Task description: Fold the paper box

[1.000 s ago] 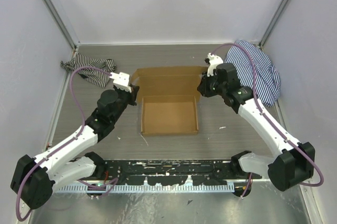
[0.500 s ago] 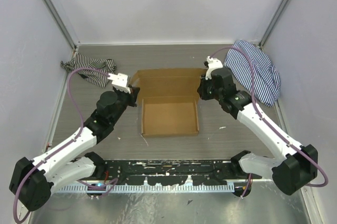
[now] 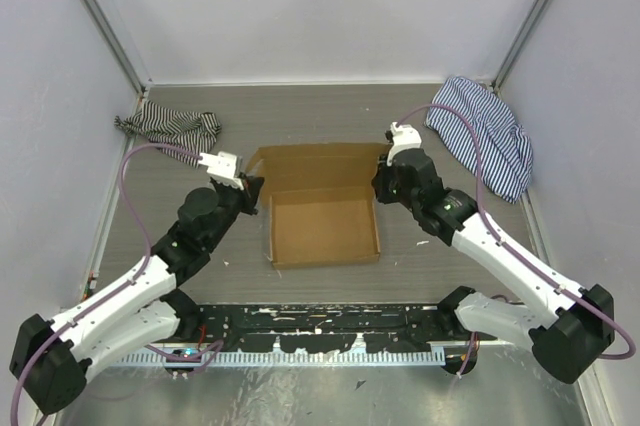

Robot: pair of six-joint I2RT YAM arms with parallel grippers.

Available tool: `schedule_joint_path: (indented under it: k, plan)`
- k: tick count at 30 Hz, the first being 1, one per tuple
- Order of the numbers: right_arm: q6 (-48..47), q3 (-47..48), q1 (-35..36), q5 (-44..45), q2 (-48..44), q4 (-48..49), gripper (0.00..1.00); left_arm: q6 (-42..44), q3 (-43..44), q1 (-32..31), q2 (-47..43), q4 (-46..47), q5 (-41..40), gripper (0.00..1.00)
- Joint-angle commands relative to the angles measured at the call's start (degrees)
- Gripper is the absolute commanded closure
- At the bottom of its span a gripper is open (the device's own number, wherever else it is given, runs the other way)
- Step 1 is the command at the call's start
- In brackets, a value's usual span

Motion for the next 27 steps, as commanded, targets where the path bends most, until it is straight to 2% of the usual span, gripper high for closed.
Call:
schedule_joint_path:
  k: [1,3,6,8,15,27]
  plan:
    - [3.58,-2.00,3.73,0.94,-1.27,0.53,0.85,-2.80,-2.28,-1.93,-1.83,-3.88,1.73,1.00]
    - [4.09,-2.62,4.31,2.14,-2.59,-0.11,0.82,-3.64,-2.85,-2.53,-2.88,-5.32,1.51,1.00]
    - [5.00,-3.24,4.52,4.67,-5.16,-1.62,0.72,-5.69,-4.11,-3.35,-4.88,-6.97,1.16,1.00]
    - [5.25,-3.62,4.47,4.61,-6.72,-2.92,0.71,-7.53,-5.10,-3.78,-6.04,-8.19,0.64,1.00]
    - [7.50,-5.60,4.95,3.43,-9.04,-3.13,0.82,-15.36,-5.33,-4.97,-8.32,-10.46,-2.18,1.00]
    - [9.10,-5.47,6.06,3.99,-5.94,-0.74,0.87,-19.10,1.02,-5.33,-2.90,-11.20,-5.22,1.00]
